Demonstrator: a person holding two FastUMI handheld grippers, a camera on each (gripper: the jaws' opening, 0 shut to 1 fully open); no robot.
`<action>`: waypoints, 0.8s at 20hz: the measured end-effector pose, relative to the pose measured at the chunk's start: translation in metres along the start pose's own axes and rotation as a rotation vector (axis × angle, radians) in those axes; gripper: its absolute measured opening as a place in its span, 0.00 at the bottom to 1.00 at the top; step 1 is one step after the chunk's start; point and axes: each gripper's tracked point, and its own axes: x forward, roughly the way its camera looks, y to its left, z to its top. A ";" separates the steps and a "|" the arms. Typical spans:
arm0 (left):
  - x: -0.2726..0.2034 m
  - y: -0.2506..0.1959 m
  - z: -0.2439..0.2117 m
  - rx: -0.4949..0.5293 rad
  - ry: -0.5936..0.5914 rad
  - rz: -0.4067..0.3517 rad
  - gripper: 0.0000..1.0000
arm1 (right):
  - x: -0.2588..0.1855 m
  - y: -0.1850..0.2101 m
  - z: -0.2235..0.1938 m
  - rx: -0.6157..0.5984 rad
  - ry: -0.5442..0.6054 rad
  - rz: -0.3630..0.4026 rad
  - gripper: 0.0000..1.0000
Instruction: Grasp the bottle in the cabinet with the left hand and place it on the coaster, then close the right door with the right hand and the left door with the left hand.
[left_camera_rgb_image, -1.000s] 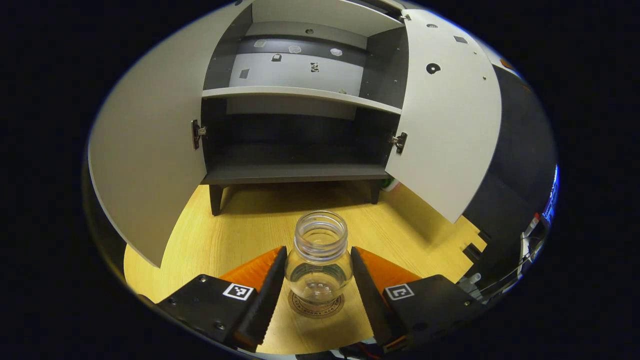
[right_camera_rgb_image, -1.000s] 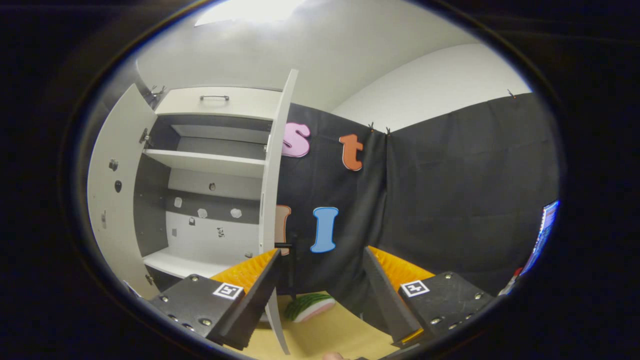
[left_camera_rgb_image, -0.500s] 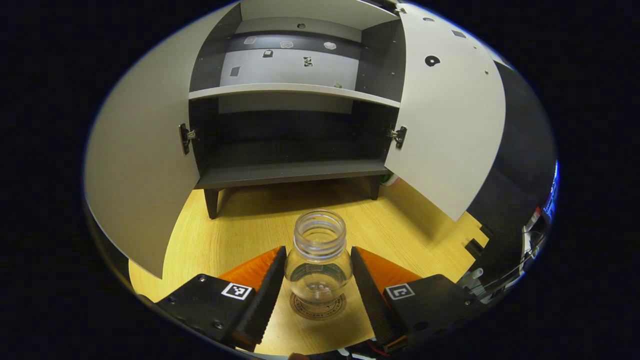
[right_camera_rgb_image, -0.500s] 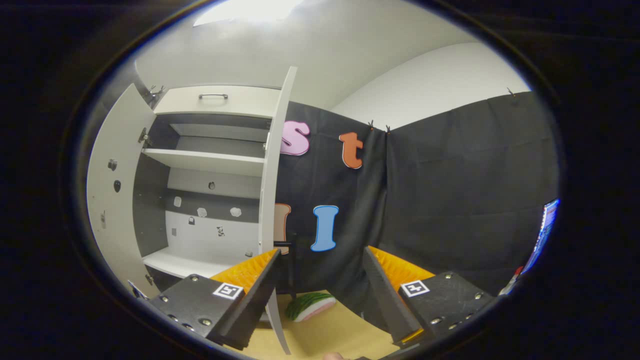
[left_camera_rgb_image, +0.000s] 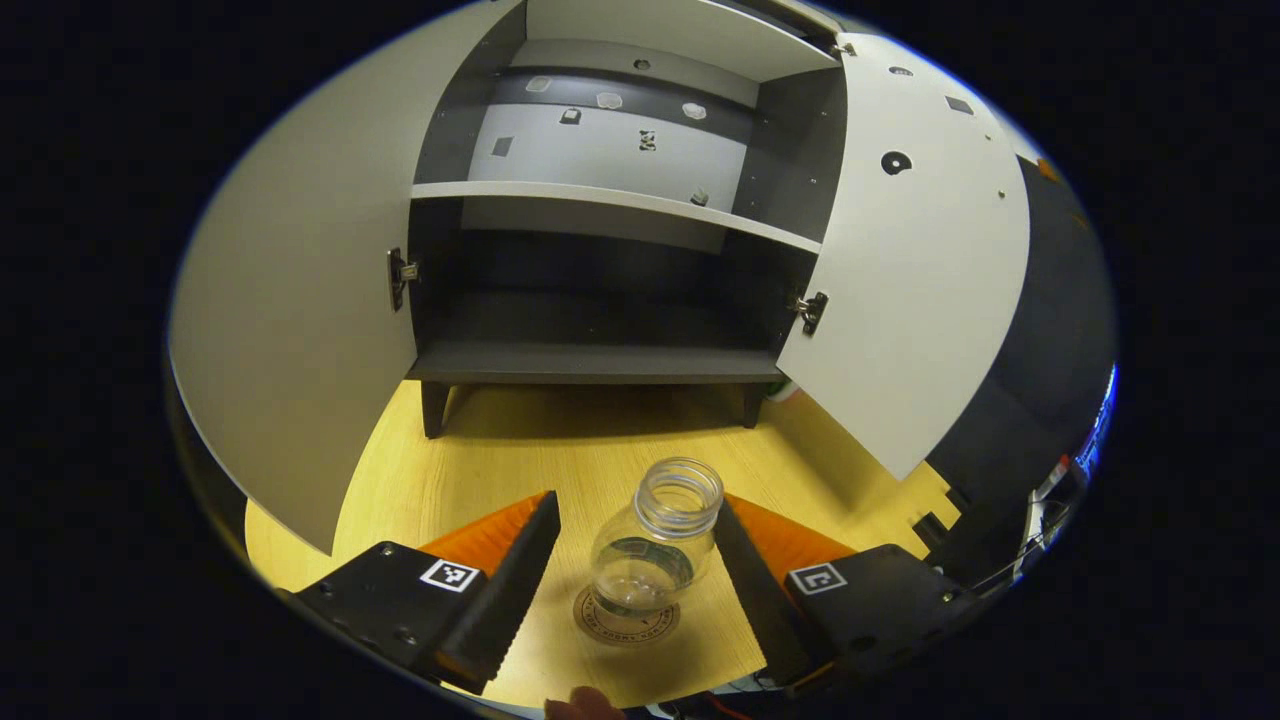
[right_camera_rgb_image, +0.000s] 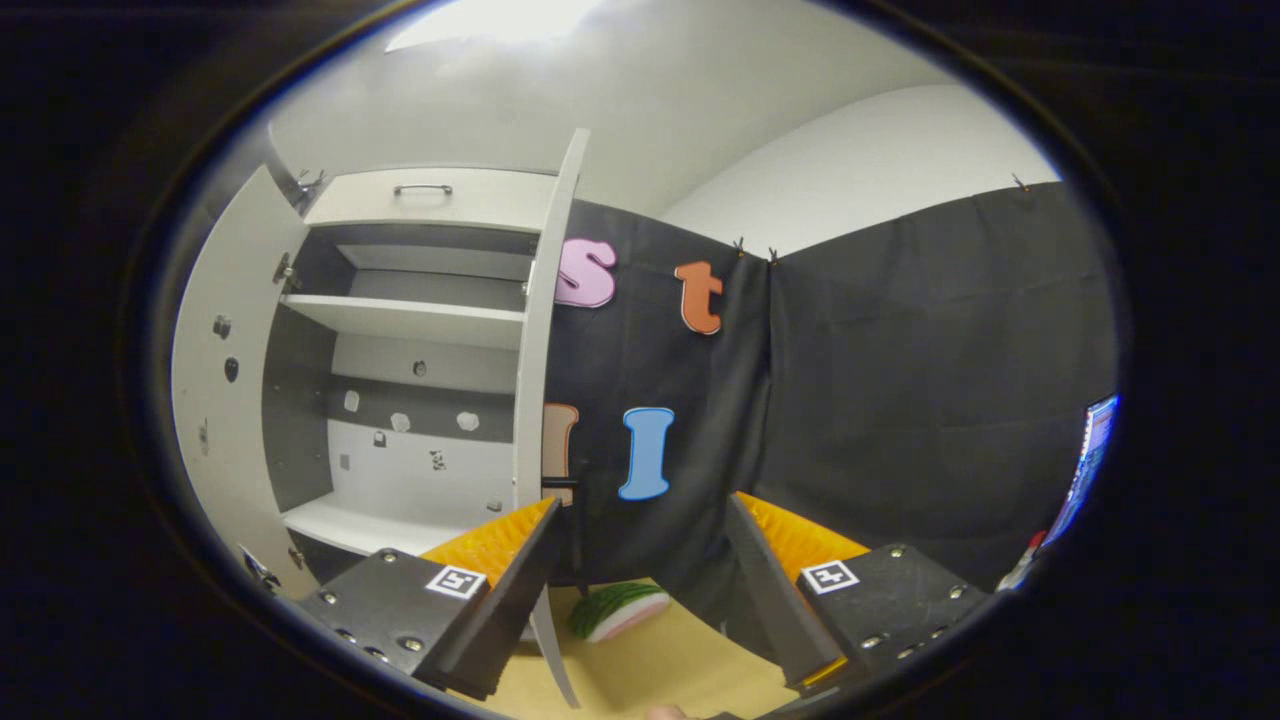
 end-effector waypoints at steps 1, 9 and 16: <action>0.000 0.000 0.001 0.002 -0.002 0.000 0.98 | 0.000 0.001 -0.001 0.000 0.001 0.003 0.97; -0.044 -0.023 0.078 0.024 -0.163 -0.046 0.98 | 0.005 -0.002 -0.005 -0.015 0.004 0.002 0.97; -0.117 -0.037 0.209 0.148 -0.409 0.015 0.96 | 0.035 0.004 -0.012 -0.030 0.030 0.049 0.99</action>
